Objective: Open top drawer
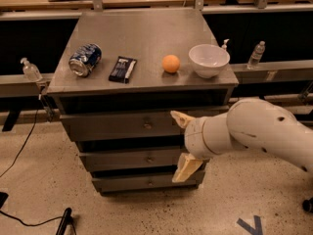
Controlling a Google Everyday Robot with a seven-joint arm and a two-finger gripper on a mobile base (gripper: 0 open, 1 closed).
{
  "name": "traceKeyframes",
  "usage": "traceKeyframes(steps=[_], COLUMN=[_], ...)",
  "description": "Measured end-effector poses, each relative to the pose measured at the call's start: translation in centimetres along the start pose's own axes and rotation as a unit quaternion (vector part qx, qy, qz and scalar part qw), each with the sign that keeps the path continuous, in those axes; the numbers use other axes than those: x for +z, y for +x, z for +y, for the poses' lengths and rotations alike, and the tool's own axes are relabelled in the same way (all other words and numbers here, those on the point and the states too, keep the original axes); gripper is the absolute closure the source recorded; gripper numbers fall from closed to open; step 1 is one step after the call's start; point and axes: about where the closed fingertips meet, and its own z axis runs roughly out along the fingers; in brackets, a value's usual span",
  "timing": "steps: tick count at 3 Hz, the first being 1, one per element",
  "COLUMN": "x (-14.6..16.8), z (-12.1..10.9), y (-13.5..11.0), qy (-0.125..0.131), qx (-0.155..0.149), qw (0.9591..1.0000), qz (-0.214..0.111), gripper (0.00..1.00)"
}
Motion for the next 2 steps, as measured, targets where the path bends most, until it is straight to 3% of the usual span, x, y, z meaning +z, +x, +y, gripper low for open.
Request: traceKeyframes(steps=[1, 2], x=[4.2, 7.4], z=[0.7, -0.9], y=[2.3, 4.1], qy=[-0.003, 0.035], qx=[-0.039, -0.092], qw=[0.9991, 0.9944], qz=[0.018, 0.04], gripper=[0.0, 0.0])
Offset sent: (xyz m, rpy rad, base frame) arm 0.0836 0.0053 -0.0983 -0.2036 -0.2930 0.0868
